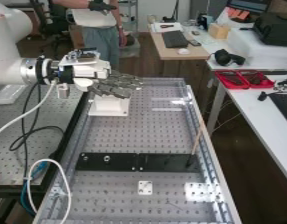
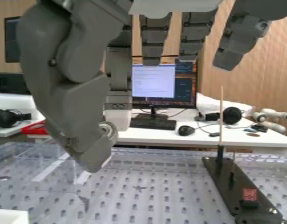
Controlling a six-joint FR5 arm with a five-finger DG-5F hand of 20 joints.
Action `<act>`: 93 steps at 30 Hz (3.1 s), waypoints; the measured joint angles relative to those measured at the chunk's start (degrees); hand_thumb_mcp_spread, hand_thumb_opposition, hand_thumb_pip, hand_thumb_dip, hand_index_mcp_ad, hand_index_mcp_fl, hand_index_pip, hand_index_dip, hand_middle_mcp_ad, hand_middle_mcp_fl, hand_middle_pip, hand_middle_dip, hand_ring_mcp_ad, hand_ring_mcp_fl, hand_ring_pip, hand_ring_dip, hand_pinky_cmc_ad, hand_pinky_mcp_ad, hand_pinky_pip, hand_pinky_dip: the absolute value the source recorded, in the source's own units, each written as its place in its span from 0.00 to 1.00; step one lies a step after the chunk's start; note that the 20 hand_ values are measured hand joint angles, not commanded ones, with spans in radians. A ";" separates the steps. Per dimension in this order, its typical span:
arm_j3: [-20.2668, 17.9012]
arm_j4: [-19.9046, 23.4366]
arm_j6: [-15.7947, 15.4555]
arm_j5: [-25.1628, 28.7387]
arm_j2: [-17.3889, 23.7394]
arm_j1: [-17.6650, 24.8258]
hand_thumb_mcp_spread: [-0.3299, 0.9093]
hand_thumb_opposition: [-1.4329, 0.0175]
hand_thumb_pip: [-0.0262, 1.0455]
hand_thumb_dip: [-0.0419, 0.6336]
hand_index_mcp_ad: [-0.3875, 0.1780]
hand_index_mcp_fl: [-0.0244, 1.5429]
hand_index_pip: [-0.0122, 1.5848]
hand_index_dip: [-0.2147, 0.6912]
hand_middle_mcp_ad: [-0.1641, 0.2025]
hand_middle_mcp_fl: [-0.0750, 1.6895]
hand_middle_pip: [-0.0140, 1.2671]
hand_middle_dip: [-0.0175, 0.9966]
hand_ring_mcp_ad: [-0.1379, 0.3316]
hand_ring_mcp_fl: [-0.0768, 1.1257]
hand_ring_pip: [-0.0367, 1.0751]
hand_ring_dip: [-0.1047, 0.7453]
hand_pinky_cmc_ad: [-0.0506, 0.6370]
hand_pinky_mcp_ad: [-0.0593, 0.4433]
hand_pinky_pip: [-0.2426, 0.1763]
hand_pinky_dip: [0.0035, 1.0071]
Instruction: Grab the bearing and place it in the white container
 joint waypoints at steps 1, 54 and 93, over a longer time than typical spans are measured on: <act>-0.26 0.04 0.09 0.79 0.19 0.79 0.62 0.30 0.52 0.51 0.51 0.24 0.94 0.39 0.53 0.04 0.12 0.17 0.59 0.06 0.11 0.18 0.60 0.67 0.36 0.18; 5.04 -14.96 8.10 16.74 -7.07 19.03 0.60 0.36 0.57 0.51 0.42 0.10 0.78 0.43 0.53 0.04 0.12 0.17 0.58 0.06 0.11 0.18 0.60 0.67 0.36 0.18; 37.53 -23.17 0.84 -7.85 -5.88 -10.52 0.47 0.45 0.39 0.25 0.48 0.06 0.09 0.43 0.58 0.04 0.12 0.17 0.62 0.06 0.12 0.19 0.72 0.81 0.32 0.30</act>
